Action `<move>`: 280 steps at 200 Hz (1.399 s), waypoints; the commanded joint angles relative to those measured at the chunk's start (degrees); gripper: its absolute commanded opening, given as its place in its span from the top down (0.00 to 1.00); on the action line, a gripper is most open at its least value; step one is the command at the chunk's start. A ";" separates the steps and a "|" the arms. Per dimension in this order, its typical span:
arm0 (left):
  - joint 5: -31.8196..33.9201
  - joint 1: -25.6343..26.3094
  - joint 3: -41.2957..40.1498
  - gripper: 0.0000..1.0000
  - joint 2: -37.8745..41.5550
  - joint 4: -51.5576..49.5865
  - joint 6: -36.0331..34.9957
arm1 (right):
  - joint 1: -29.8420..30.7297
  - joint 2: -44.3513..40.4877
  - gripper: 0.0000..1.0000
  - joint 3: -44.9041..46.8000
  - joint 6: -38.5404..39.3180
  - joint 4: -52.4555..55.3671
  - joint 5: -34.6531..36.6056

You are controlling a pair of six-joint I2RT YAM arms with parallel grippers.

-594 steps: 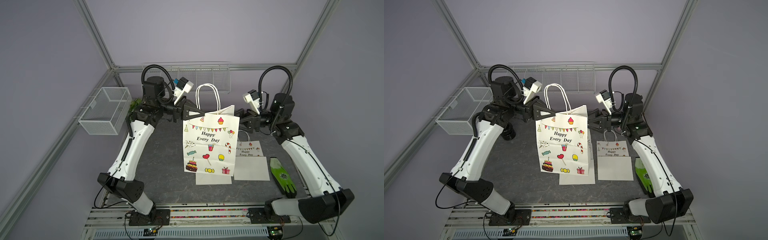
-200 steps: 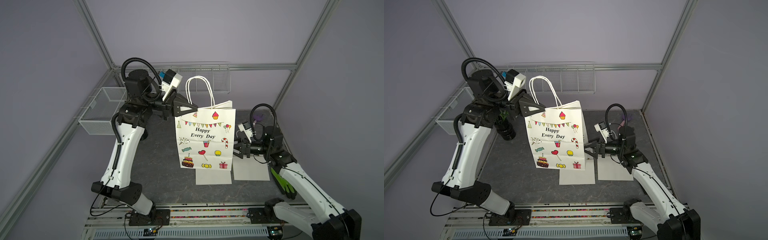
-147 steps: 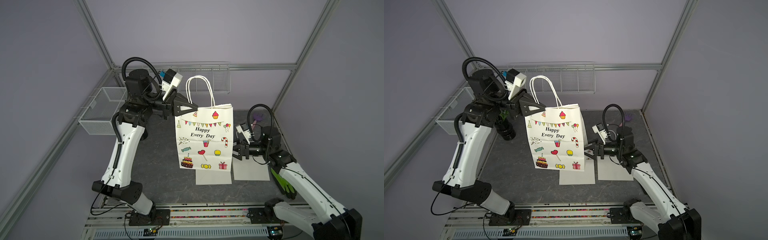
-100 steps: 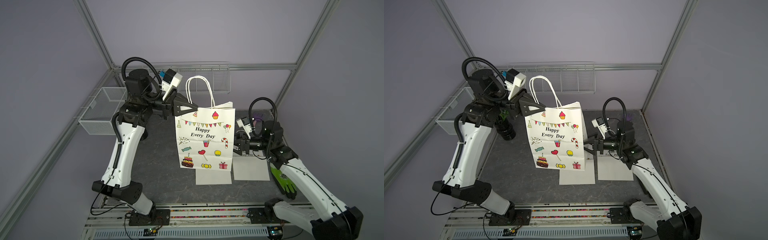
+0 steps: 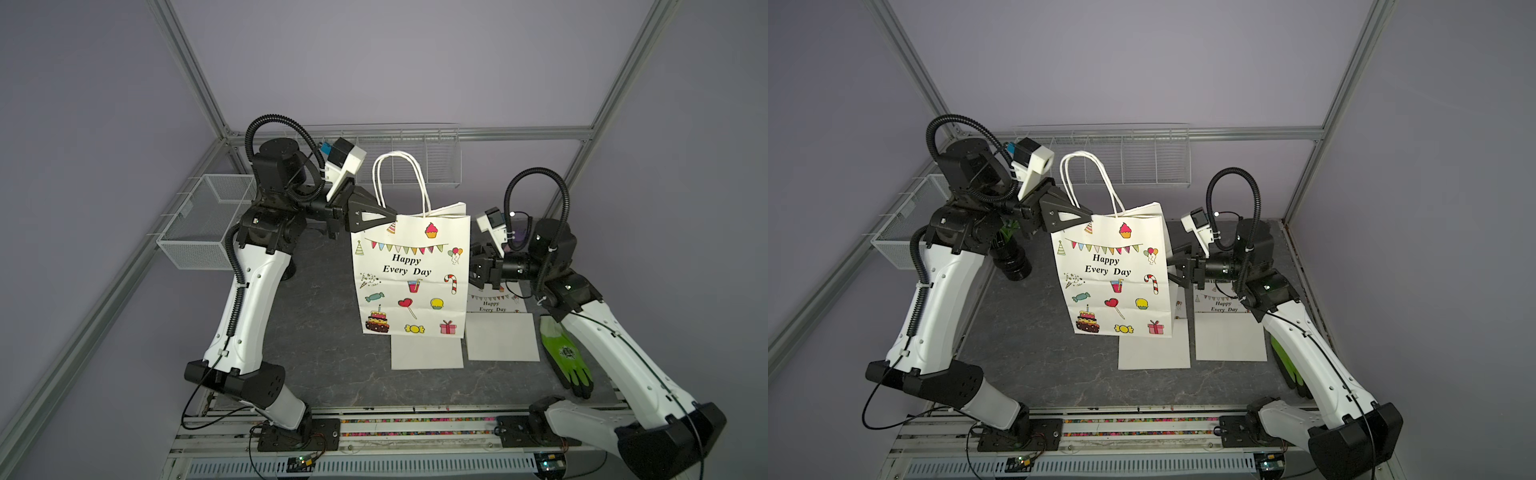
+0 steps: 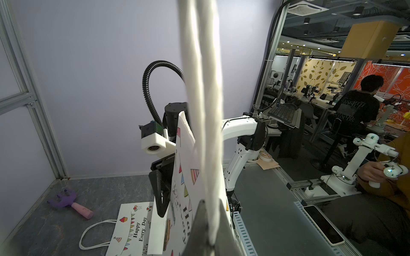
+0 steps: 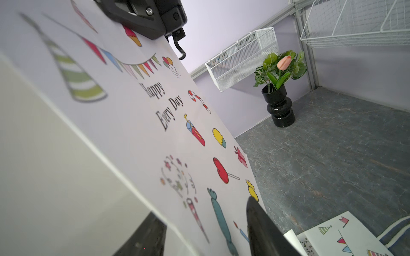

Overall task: Put away the paper bag
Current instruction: Press the paper bag.

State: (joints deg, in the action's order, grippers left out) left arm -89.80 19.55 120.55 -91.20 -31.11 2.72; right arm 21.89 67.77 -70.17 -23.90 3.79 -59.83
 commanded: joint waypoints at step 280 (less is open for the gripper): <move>-2.91 -0.49 -8.61 1.00 3.30 0.09 -3.73 | 1.15 -4.00 0.11 -9.48 -4.26 -1.24 -5.44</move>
State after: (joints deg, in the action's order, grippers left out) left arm -90.00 19.40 112.75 -88.90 -31.16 0.93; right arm 22.28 62.72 -79.70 -28.10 2.61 -64.38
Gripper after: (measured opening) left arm 0.051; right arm 0.889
